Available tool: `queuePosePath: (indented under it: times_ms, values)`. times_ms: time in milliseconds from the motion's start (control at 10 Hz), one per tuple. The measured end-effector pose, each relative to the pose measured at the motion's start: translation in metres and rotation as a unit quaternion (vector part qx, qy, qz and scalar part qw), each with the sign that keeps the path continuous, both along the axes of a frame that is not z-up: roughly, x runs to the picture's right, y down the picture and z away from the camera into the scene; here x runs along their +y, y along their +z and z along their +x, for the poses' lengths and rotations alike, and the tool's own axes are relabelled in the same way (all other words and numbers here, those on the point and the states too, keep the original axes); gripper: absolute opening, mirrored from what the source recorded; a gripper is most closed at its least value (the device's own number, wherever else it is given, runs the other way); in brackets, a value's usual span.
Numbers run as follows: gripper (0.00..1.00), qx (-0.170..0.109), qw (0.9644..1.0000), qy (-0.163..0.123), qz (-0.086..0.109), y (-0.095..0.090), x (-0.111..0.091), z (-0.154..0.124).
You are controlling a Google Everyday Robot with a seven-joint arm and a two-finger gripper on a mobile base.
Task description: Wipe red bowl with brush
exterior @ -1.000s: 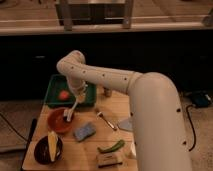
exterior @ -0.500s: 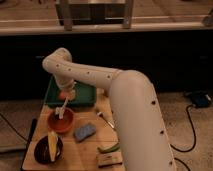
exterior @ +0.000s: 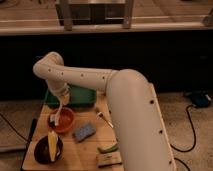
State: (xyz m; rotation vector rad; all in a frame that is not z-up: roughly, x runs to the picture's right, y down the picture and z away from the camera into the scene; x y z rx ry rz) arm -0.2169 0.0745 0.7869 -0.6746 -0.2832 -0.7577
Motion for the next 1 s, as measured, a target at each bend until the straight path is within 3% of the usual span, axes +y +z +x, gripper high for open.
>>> queuePosePath:
  times_ms: [200,500,800,1000]
  values:
    - [0.00,0.008,0.9999,0.006,-0.003,0.000,0.004,0.020]
    - [0.00,0.043,0.9984,0.037,-0.002,0.009,-0.002,0.067]
    - [0.00,0.056,0.9969,0.054,0.010,0.021,-0.025,0.066]
    - [0.00,0.048,0.9976,0.049,0.012,0.021,-0.031,0.048]
